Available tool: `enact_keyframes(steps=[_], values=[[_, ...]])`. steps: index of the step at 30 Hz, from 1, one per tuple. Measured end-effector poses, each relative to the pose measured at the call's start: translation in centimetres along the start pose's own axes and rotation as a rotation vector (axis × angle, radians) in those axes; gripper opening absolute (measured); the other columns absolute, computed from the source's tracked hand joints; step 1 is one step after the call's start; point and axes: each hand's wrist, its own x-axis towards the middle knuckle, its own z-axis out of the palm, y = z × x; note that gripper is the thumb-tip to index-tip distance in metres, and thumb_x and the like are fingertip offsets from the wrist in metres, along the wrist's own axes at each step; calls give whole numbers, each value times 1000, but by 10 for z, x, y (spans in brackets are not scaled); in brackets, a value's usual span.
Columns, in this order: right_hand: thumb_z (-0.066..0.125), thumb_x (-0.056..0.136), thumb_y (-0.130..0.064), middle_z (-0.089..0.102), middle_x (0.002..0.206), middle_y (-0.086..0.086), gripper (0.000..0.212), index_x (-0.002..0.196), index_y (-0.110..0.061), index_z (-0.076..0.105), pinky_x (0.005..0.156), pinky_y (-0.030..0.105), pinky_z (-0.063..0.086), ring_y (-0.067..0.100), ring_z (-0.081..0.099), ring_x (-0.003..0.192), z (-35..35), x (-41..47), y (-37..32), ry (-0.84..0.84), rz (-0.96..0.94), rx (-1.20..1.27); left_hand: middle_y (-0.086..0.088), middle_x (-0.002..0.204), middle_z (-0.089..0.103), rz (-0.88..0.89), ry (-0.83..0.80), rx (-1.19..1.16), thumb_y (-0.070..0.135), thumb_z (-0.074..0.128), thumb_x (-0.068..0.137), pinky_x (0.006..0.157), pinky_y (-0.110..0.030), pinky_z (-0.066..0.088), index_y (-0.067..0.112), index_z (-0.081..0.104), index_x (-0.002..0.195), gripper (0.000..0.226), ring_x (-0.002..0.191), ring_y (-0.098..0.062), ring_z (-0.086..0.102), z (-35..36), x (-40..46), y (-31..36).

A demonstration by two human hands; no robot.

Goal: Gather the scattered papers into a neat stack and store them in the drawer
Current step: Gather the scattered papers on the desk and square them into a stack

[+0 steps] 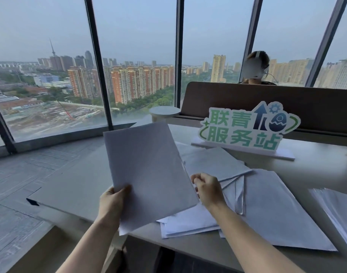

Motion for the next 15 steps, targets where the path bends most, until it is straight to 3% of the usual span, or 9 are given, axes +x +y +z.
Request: enact_keyframes(steps=[3, 6, 8, 12, 15], values=[[51, 92, -12, 73, 90, 2, 24, 92, -11, 75, 64, 25, 43, 20, 64, 85, 17, -3, 5, -134, -102, -273, -8, 81, 66, -17, 51, -40, 4, 66, 84, 65, -29, 46, 11, 67, 89, 8, 71, -21, 56, -15, 7, 1], [51, 92, -10, 72, 104, 5, 24, 102, -11, 73, 80, 28, 50, 24, 63, 96, 28, -7, 2, -291, -173, -391, -8, 79, 66, -47, 74, -55, 5, 66, 84, 73, -33, 46, 12, 68, 86, 7, 72, -23, 56, -30, 14, -2], [59, 90, -19, 68, 115, 5, 24, 111, -13, 69, 88, 30, 50, 25, 61, 107, 34, -8, 1, -412, -244, -496, -9, 81, 67, -60, 86, -59, 5, 66, 84, 77, -35, 46, 9, 69, 92, 9, 75, -24, 58, -38, 18, -4], [76, 68, -52, 59, 122, -5, 61, 121, -28, 58, 97, 31, 46, 16, 55, 115, 45, -15, -7, -532, -239, -606, -10, 86, 68, -75, 133, -91, 3, 64, 84, 79, -35, 49, 8, 68, 94, 12, 78, -24, 60, -52, 24, -6], [79, 65, -53, 55, 129, -5, 77, 133, -31, 50, 101, 26, 40, 17, 49, 122, 49, -26, -20, -560, -283, -661, -10, 89, 68, -98, 146, -130, 3, 63, 86, 87, -40, 50, 9, 67, 96, 12, 81, -26, 61, -59, 25, -7]])
